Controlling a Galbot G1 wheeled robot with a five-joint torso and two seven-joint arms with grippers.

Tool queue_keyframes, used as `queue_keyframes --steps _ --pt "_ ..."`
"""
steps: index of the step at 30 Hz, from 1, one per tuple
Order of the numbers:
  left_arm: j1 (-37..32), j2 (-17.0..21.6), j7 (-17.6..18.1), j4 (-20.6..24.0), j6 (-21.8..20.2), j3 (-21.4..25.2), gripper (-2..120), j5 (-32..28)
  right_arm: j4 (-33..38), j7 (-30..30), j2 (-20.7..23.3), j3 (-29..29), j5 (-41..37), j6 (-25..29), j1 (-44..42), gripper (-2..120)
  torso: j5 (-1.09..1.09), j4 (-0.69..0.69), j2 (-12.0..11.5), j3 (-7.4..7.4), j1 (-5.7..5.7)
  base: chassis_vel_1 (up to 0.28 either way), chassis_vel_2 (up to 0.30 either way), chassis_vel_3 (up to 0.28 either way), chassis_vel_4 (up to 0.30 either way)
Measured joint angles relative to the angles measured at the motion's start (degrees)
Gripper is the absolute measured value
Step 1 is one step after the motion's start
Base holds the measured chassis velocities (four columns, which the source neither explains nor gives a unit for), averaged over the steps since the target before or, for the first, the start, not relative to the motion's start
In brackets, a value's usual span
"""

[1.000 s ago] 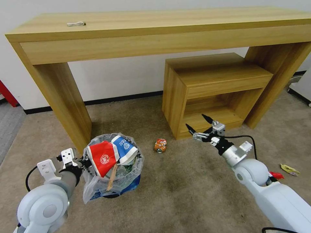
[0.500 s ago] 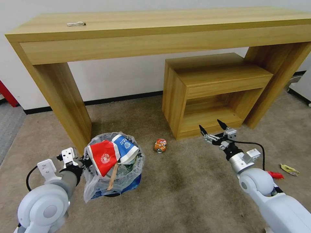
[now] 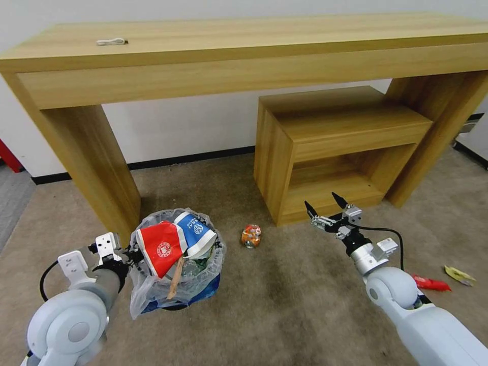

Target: Pick up the trash bin and place the garbage on the floor into it.

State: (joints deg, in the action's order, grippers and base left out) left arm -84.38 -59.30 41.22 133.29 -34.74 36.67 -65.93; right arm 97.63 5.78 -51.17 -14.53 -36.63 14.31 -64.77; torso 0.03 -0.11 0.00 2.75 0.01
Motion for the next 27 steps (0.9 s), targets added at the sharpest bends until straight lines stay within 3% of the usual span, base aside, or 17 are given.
queue_keyframes --steps 15,20,27 --pt "0.27 0.09 -0.16 -0.26 -0.03 0.00 2 0.09 -0.28 -2.05 -0.43 1.70 2.19 -0.69 -1.33 100 -0.03 -0.01 -0.01 0.02 0.01 -0.211 0.217 0.206 -0.207" --pt "0.17 0.05 -0.16 -0.15 -0.05 0.13 2 0.14 0.74 -5.44 0.14 3.06 3.16 -4.93 -2.98 100 -0.02 0.00 0.00 -0.02 0.00 0.000 -0.001 0.003 0.007" --pt "-0.11 -0.07 -0.17 0.17 -0.07 0.37 2 0.21 2.36 -9.43 1.06 4.34 3.02 -17.03 -4.73 100 -0.03 -0.01 0.00 -0.01 0.00 0.007 -0.008 -0.007 0.008"
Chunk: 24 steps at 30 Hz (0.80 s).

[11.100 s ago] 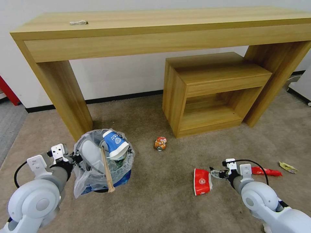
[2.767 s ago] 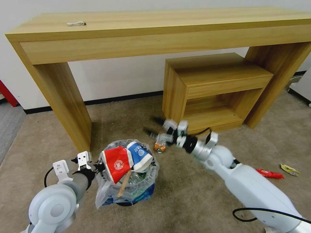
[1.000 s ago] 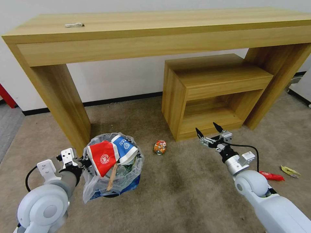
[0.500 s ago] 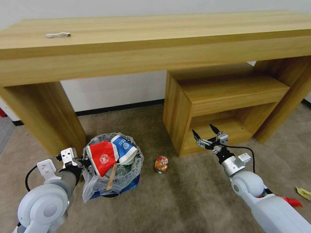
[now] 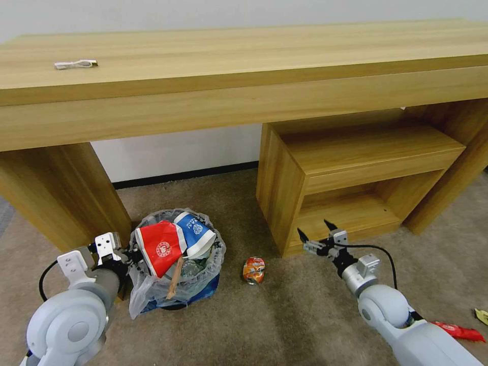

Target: Pick up the trash bin and place the garbage on the floor into it.

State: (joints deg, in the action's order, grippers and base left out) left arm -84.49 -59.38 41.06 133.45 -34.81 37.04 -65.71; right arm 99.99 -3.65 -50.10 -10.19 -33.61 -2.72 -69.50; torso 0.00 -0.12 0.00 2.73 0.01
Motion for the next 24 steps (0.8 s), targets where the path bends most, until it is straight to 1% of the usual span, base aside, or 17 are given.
queue_keyframes --steps 1,5,6,9,10,13,15,18,19,21,22,24 --pt "0.00 0.00 0.00 0.00 0.00 0.00 2 0.00 0.00 0.00 0.00 0.00 0.00 0.00 0.00 100 0.00 0.00 0.00 0.00 0.00 0.000 0.000 0.000 0.000" --pt "-0.05 -0.01 0.00 0.05 -0.02 0.05 2 0.06 1.92 -3.59 0.36 0.56 -0.41 -6.69 -0.42 100 0.00 0.01 0.00 0.00 0.00 0.000 0.000 0.000 0.000" --pt "-0.05 -0.01 0.00 0.05 -0.02 0.05 2 0.06 1.92 -3.59 0.36 0.56 -0.41 -6.69 -0.42 100 0.00 0.01 0.00 0.00 0.00 0.000 0.000 0.000 0.000" --pt "-0.01 -0.07 0.02 0.05 -0.03 -0.09 2 0.17 3.01 -4.33 0.80 0.75 -0.87 -10.36 -0.92 100 0.00 0.01 0.00 0.00 0.00 0.000 0.000 0.000 0.000" --pt "-0.01 -0.07 0.02 0.05 -0.03 -0.09 2 0.17 3.01 -4.33 0.80 0.75 -0.87 -10.36 -0.92 100 0.00 0.01 0.00 0.00 0.00 0.000 0.000 0.000 0.000" --pt "0.09 -0.06 0.03 0.00 -0.04 -0.16 2 0.18 3.95 -4.55 0.88 1.56 -4.28 -14.59 -0.98 100 0.01 0.00 0.00 0.00 0.00 0.000 0.000 0.000 0.000" --pt "0.09 -0.06 0.03 -0.01 -0.05 -0.16 2 0.18 3.95 -4.51 0.87 1.66 -4.54 -14.69 -0.95 100 0.01 0.00 0.00 0.00 0.00 0.000 0.000 0.000 0.000" --pt "0.07 -0.01 0.04 -0.38 -0.07 -0.37 2 0.33 2.71 0.79 -0.29 4.21 -8.85 -15.25 1.36 100 0.01 0.00 0.00 0.01 0.00 0.000 0.000 0.000 0.000" --pt "0.07 -0.01 0.04 -0.38 -0.07 -0.37 2 0.33 2.71 0.79 -0.29 4.21 -8.85 -15.25 1.36 100 0.01 0.00 0.00 0.01 0.00 0.000 0.000 0.000 0.000" --pt "0.09 -0.03 0.04 -0.55 -0.09 -0.73 2 0.58 0.32 2.57 -1.55 6.12 -10.75 -15.27 3.59 100 0.01 0.01 0.00 0.01 0.00 0.000 0.000 0.000 0.000" --pt "0.09 -0.03 0.04 -0.55 -0.09 -0.73 2 0.58 0.32 2.57 -1.55 6.12 -10.75 -15.27 3.59 100 0.01 0.01 0.00 0.01 0.00 0.000 0.000 0.000 0.000" --pt "0.40 0.06 0.06 -0.65 -0.17 -1.30 2 0.67 -3.28 2.73 -3.51 7.41 -12.26 -16.15 5.70 100 0.00 0.02 0.00 0.01 0.00 0.000 0.000 0.000 0.000"
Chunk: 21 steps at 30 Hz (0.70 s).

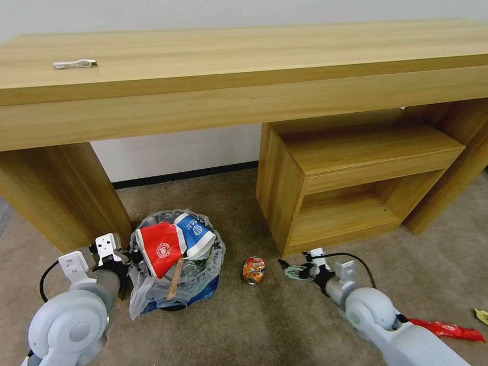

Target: Pick up the trash bin and place the garbage on the floor into it.

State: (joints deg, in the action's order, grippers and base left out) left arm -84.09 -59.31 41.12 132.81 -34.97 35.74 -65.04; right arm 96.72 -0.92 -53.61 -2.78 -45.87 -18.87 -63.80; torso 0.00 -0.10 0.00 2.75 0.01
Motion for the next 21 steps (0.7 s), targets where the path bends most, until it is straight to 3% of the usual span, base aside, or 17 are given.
queue_keyframes --steps 5,14,17,21 --pt "0.51 0.68 -0.01 -0.49 -0.08 -0.58 2 -0.04 -4.80 -1.82 -3.72 0.21 -5.88 -5.29 2.22 100 0.01 -0.02 0.00 0.00 0.00 0.000 0.000 0.000 0.000" --pt "0.84 0.96 -0.14 -1.29 -0.10 -1.24 2 -0.04 -12.84 -1.23 -9.36 0.19 -8.11 -7.50 5.09 100 0.01 -0.02 0.00 0.00 0.00 0.000 0.000 0.000 0.000" --pt "1.00 0.73 -0.23 -1.73 -0.11 -1.70 2 0.24 -18.50 2.79 -14.96 0.16 -8.33 -7.58 7.54 100 0.01 -0.01 0.00 0.00 0.00 0.000 0.000 0.000 0.000" --pt "1.02 0.73 -0.25 -1.98 -0.12 -1.73 2 0.34 -22.52 5.10 -18.10 0.05 -6.66 -7.45 9.10 100 0.00 -0.01 0.00 0.00 0.00 0.000 0.000 0.000 0.000"
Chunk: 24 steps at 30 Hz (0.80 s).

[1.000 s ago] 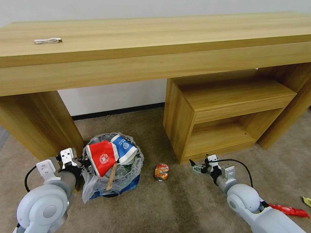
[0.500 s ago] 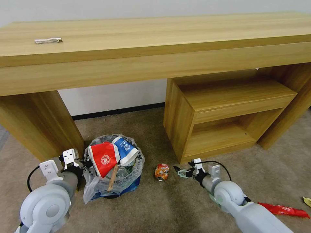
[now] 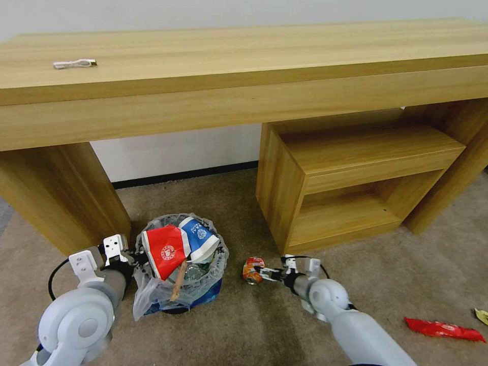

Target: Pick up the trash bin and place the garbage on the floor into it.

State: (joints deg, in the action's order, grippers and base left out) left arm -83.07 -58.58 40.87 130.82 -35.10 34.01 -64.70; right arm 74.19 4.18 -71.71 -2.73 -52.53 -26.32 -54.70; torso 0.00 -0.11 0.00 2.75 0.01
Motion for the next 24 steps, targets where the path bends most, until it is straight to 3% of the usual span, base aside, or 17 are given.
queue_keyframes --steps 24 --pt "0.70 0.00 -0.21 -1.25 0.00 -0.57 2 0.11 -9.79 0.11 -4.81 -0.57 6.94 2.11 3.11 100 0.00 -0.01 0.00 0.00 0.00 0.000 0.000 0.000 0.000"
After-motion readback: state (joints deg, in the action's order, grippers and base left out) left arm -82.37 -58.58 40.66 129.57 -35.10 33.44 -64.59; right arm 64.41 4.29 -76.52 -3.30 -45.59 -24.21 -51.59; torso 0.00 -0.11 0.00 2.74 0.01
